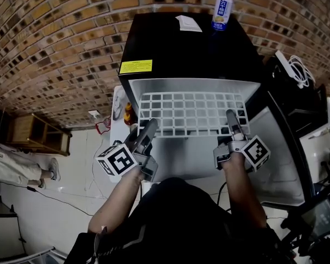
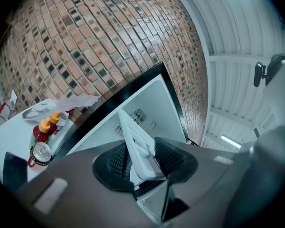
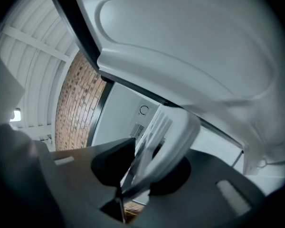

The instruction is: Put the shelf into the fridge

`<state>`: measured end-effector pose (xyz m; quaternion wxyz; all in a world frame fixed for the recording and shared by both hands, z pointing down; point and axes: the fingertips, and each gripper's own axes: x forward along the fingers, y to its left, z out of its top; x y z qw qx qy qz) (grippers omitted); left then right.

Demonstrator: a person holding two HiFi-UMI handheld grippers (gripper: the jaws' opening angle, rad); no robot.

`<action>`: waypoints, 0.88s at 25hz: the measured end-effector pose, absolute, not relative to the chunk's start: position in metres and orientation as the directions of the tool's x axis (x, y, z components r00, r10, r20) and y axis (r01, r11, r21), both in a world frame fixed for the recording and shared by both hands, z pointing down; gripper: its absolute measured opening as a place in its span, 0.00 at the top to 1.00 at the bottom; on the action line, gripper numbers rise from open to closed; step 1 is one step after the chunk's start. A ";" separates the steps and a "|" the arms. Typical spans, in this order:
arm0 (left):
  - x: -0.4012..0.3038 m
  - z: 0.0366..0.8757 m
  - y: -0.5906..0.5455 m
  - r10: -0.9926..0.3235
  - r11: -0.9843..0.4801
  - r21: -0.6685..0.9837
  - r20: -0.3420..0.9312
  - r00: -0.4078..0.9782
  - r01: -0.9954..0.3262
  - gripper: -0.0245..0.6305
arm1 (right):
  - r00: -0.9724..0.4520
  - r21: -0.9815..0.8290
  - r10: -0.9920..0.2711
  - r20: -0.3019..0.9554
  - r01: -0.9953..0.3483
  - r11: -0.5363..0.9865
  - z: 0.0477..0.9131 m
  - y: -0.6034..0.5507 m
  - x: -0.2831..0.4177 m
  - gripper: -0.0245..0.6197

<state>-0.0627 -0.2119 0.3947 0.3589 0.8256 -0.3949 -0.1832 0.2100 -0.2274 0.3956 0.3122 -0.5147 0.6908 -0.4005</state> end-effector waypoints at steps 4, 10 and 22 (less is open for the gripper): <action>-0.063 0.395 -0.219 -0.787 -0.426 0.740 -0.019 0.616 -0.521 0.77 | -0.278 -0.877 -0.960 -0.040 -0.450 0.167 0.393 -0.235 0.208 0.81; -0.061 0.394 -0.227 -0.798 -0.431 0.717 -0.020 0.602 -0.548 0.77 | -0.266 -0.876 -0.964 -0.027 -0.458 0.151 0.395 -0.244 0.212 0.81; -0.063 0.395 -0.248 -0.813 -0.426 0.729 -0.048 0.580 -0.537 0.77 | -0.193 -0.849 -0.980 -0.044 -0.510 0.139 0.395 -0.265 0.214 0.79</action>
